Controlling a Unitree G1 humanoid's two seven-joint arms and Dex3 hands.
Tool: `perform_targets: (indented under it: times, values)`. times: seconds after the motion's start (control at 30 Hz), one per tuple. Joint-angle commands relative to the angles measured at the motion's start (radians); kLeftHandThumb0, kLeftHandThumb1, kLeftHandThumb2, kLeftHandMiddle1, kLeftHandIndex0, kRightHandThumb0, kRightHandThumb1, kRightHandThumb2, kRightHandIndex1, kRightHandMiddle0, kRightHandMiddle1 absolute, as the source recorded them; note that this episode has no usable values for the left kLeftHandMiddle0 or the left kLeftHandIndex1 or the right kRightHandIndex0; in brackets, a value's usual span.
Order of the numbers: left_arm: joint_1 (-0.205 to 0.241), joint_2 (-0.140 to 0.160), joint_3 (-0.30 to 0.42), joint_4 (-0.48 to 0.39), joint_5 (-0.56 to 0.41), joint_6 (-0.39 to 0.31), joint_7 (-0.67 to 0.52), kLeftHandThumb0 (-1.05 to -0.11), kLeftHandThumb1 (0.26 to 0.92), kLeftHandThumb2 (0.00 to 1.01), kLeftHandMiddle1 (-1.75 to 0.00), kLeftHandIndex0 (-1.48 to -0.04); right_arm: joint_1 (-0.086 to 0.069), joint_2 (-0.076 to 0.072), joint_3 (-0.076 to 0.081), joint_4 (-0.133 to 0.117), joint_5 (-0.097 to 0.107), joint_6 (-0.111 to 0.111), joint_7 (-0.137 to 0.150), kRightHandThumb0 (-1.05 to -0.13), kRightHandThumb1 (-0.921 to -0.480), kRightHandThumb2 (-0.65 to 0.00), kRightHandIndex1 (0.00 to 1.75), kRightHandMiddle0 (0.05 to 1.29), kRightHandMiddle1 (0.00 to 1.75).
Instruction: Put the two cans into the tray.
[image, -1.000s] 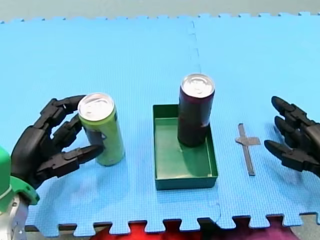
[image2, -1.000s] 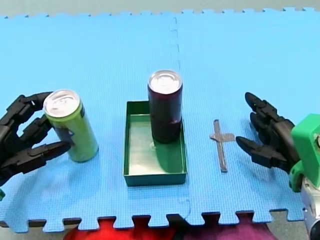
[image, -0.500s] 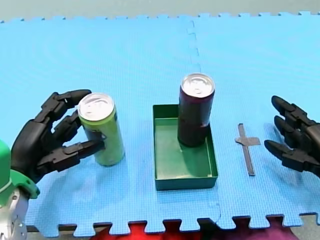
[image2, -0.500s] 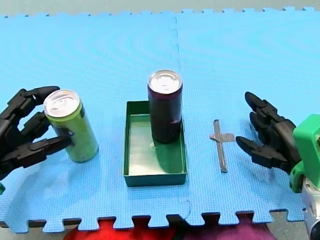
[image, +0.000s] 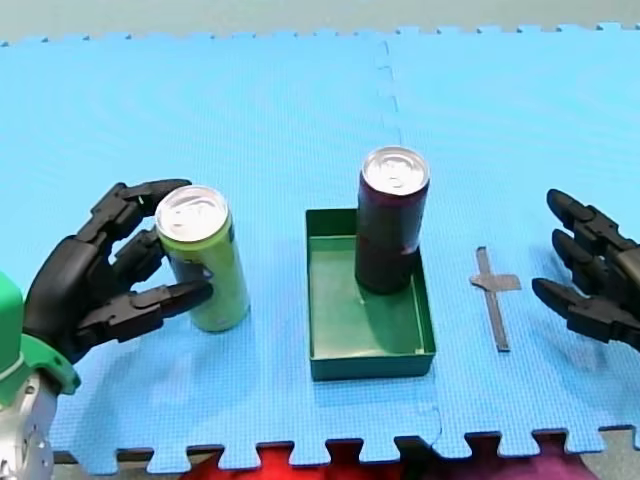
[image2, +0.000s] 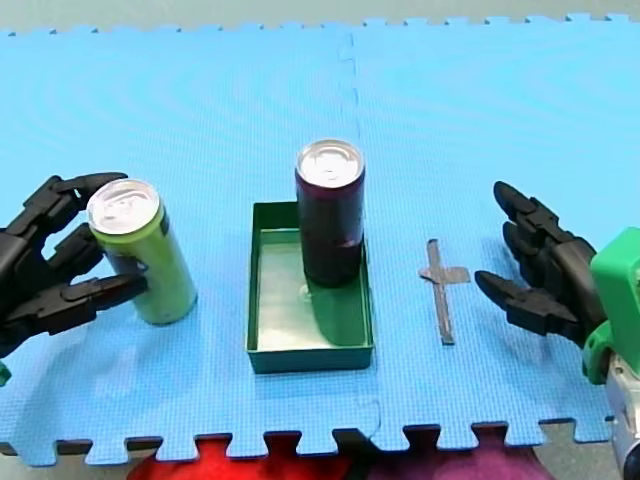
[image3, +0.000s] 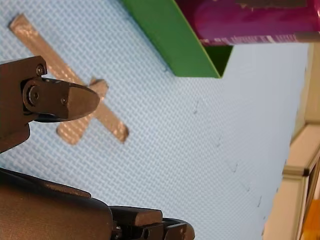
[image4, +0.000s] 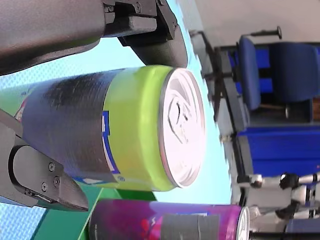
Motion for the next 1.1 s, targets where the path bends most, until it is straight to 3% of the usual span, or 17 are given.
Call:
perform_targets:
  times: [0.0,0.63,1.07]
  values:
    - [-0.005,0.008,0.000,0.006,-0.003,-0.010,-0.016,-1.048,0.712,0.00,-0.01,-0.08,-0.001,-0.006,0.000,-0.001,-0.001,-0.003,-0.007,-1.048,-0.921,-0.332,0.01,0.08,0.00]
    - [-0.038,0.011,0.008,0.085,-0.003,-0.054,-0.069,-1.048,0.710,0.00,0.00,-0.08,0.003,-0.004,0.003,-0.005,-0.001,-0.006,-0.012,-1.048,-0.921,-0.327,0.01,0.08,0.00]
    - [-0.052,0.012,0.008,0.119,0.005,-0.080,-0.061,-1.048,0.739,0.01,-0.01,-0.09,0.008,-0.003,-0.002,-0.009,0.007,-0.003,0.002,-1.048,-0.921,-0.322,0.00,0.08,0.00]
